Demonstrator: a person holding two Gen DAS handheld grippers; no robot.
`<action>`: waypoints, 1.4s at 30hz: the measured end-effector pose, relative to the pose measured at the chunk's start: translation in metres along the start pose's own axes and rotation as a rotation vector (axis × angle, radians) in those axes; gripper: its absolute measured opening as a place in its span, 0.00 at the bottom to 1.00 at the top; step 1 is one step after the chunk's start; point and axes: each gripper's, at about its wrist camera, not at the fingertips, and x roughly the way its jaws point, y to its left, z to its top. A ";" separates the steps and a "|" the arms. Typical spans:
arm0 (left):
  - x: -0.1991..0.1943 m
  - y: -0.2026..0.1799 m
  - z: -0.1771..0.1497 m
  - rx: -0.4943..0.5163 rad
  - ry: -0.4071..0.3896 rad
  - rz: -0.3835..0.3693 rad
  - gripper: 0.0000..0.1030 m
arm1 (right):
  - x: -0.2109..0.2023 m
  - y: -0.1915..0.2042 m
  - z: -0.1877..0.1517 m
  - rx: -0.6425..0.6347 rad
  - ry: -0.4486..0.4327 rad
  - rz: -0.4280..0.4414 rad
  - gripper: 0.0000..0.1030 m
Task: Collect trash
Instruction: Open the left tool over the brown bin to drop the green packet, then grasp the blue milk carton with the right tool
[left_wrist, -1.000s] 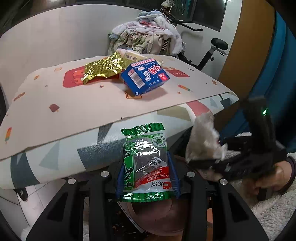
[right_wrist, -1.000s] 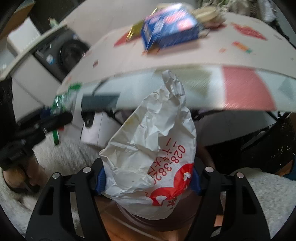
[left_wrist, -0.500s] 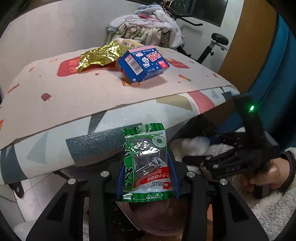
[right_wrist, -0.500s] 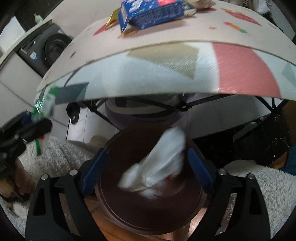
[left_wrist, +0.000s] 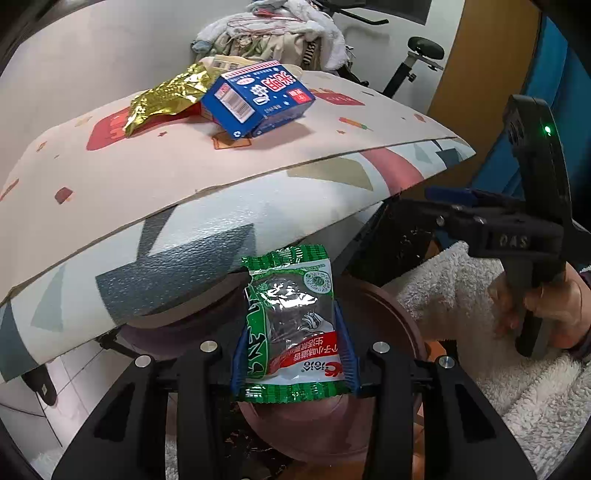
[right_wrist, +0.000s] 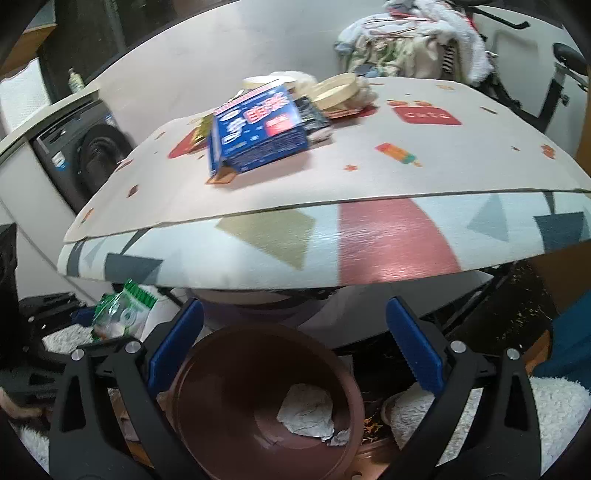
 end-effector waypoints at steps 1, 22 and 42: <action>0.002 -0.001 0.000 0.006 0.005 -0.002 0.38 | 0.000 -0.003 0.000 0.005 -0.002 -0.005 0.94; -0.015 0.022 0.008 -0.113 -0.105 0.189 0.88 | 0.001 -0.001 0.002 0.015 -0.043 0.003 0.95; -0.081 0.085 0.056 -0.195 -0.286 0.332 0.89 | 0.000 0.022 0.052 -0.205 -0.066 -0.013 0.95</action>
